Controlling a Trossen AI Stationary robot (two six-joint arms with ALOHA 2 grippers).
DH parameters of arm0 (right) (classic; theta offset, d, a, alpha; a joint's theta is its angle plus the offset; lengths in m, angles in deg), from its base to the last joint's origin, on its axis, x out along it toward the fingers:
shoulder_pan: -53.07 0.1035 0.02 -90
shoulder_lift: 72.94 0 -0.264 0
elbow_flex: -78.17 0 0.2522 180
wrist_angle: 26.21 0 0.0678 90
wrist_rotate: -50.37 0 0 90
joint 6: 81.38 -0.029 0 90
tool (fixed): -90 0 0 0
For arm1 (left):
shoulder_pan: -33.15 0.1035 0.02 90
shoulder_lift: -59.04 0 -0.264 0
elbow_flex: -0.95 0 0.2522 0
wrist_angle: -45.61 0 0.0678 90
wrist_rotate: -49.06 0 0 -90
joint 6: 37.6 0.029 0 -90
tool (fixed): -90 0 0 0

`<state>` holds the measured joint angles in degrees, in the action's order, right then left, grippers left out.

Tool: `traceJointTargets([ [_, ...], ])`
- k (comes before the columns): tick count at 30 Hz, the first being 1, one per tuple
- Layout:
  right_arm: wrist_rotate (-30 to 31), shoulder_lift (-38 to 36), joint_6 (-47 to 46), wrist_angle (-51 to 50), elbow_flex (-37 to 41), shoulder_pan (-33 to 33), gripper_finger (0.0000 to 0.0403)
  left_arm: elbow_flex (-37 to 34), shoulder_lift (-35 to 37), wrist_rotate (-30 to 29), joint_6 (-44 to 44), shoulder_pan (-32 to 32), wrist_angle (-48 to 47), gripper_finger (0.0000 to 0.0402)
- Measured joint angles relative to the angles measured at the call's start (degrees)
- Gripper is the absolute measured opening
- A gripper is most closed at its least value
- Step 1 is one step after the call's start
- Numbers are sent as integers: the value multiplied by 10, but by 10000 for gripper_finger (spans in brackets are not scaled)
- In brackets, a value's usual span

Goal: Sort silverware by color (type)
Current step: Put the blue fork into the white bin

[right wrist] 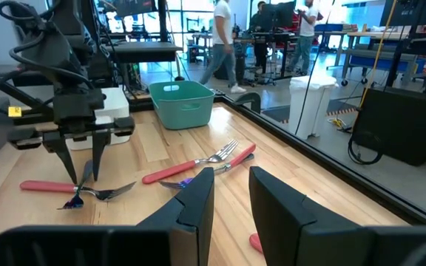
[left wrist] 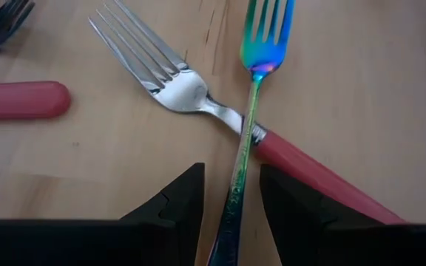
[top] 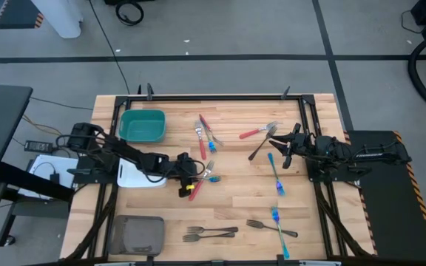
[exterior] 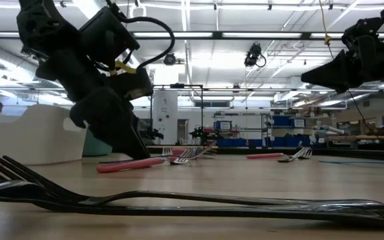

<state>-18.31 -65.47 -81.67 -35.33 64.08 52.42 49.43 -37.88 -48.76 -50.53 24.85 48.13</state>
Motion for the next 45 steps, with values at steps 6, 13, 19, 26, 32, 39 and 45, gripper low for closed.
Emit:
traceJointTargets([
  [6, 0, 0, 0, 0, 0, 0, 96, 0, -2, 2, -3, 9, 1, 142],
  [13, 0, 0, 0, 0, 0, 0, 96, 0, -3, 1, -4, 14, 0, 142],
  [19, 0, 0, 0, 0, 0, 0, 96, 0, -3, -2, -4, 14, -2, 118],
  [26, 0, 0, 0, 0, 0, 0, 96, 0, -3, -4, -2, 14, -3, 33],
  [32, 0, 0, 0, 0, 0, 0, 96, 0, -3, -2, 4, 14, -3, 20],
  [39, 0, 0, 0, 0, 0, 0, 96, 0, -4, 3, 7, 14, 7, 20],
  [45, 0, 0, 0, 0, 0, 0, 96, 0, -1, 6, 17, 13, 40, 20],
])
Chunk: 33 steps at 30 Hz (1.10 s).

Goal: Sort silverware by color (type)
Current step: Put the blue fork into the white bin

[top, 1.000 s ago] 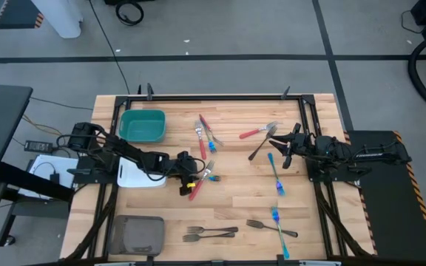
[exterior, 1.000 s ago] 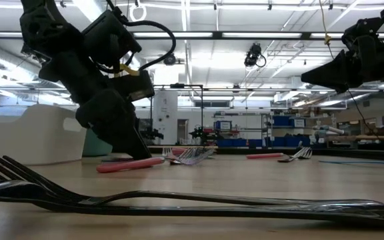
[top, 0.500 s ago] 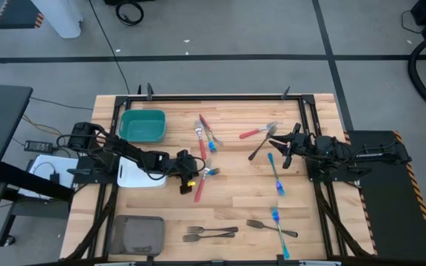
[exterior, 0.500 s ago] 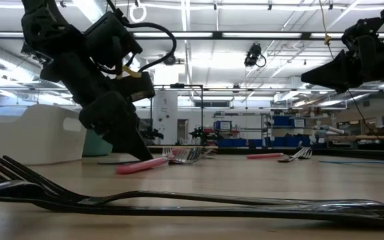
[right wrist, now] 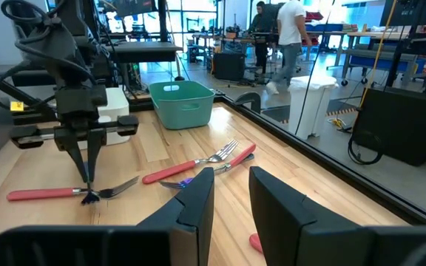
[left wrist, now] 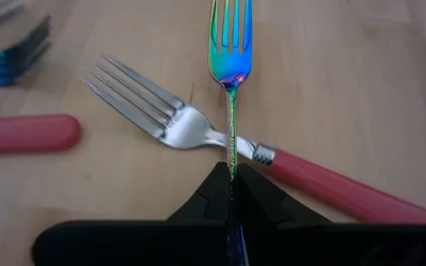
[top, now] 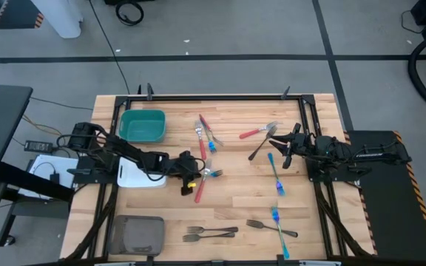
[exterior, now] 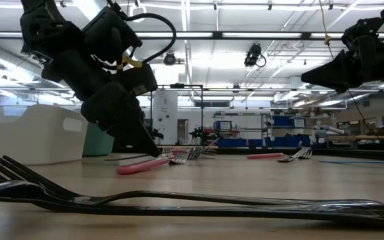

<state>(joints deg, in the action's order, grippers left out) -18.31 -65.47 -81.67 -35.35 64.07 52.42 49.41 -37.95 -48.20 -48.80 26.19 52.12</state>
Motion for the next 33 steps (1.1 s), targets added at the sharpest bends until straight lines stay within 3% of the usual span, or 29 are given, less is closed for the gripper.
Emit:
traceJointTargets([
  [7, 0, 0, 0, 0, 0, 0, 96, 0, 29, -2, 0, 0, -2, 20],
  [16, 0, 0, 0, 0, 0, 0, 96, 0, 130, -4, 6, 0, -64, 21],
  [33, 0, 0, 0, 0, 0, 0, 96, 0, 388, -4, -38, 0, -345, 25],
])
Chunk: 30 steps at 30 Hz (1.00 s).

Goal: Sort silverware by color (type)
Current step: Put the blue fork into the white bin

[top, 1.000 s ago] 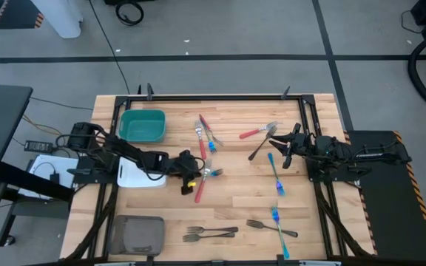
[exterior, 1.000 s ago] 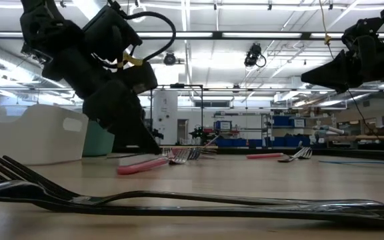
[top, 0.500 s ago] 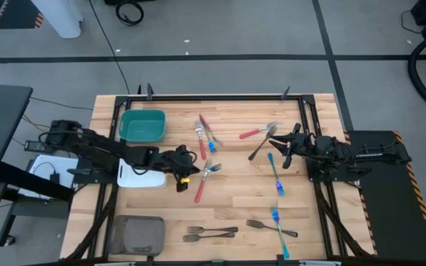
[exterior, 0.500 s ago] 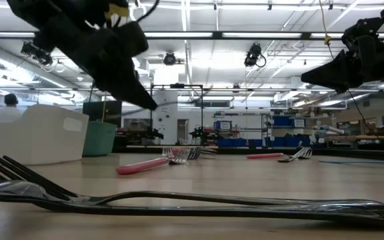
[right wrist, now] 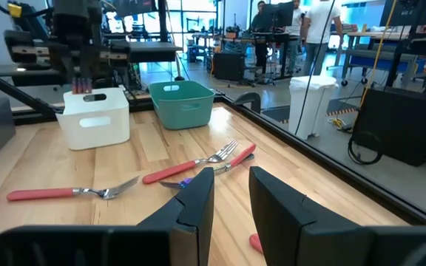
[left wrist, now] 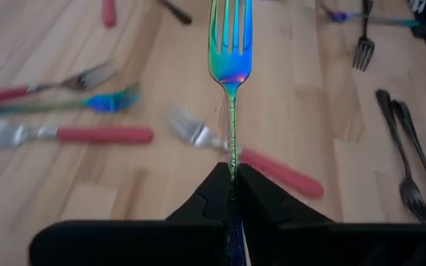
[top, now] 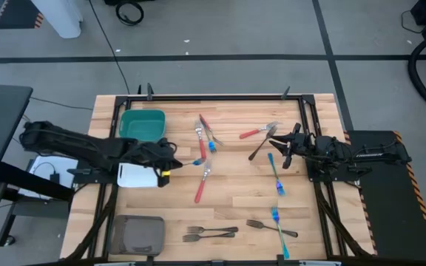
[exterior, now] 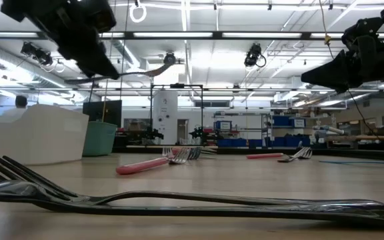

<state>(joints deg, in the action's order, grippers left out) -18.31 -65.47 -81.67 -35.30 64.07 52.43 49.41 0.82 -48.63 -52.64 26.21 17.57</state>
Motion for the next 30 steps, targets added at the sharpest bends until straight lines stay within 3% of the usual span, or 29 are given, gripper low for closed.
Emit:
traceJointTargets([
  [11, 0, 0, 0, 0, 0, 0, 96, 0, 117, 0, -107, -1, -222, 26],
  [30, 0, 0, 0, 0, 0, 0, 96, 0, 211, -17, -256, -125, -380, 27],
])
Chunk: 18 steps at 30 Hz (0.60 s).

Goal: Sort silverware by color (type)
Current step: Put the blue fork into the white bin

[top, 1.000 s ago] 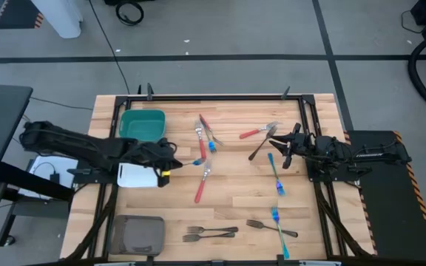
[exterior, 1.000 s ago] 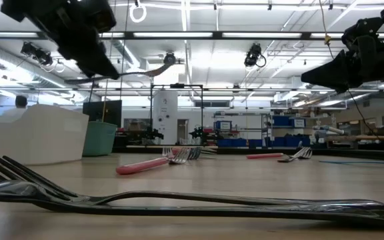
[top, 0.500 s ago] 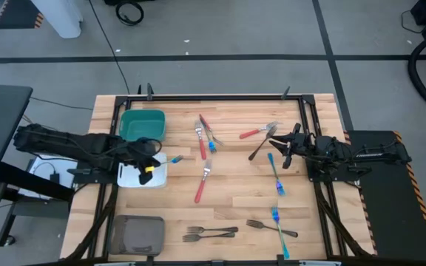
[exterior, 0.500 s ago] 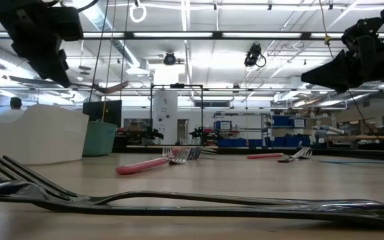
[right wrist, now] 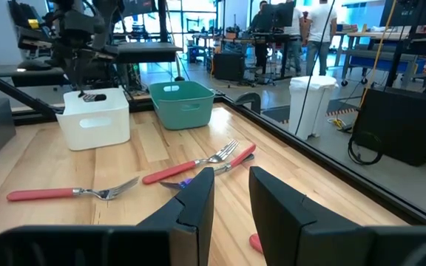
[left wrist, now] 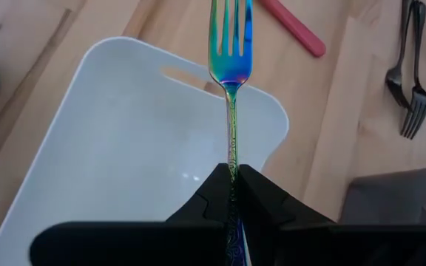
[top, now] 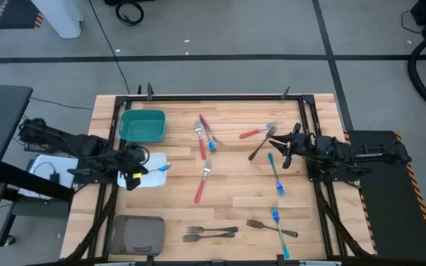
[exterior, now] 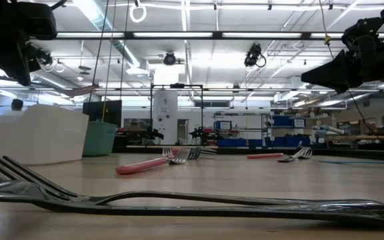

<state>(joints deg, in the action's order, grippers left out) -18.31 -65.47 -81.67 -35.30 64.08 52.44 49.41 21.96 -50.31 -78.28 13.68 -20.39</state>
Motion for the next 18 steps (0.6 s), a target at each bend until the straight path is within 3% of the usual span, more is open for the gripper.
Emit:
traceJointTargets([
  [6, 0, 0, 0, 0, 0, 0, 96, 0, 1, -4, -33, -25, -34, 27],
  [12, 0, 0, 0, 0, 0, 0, 96, 0, 0, -53, -96, -30, -127, 27],
  [18, 0, 0, 0, 0, 0, 0, 96, 0, 0, -57, -98, -30, -108, 27],
])
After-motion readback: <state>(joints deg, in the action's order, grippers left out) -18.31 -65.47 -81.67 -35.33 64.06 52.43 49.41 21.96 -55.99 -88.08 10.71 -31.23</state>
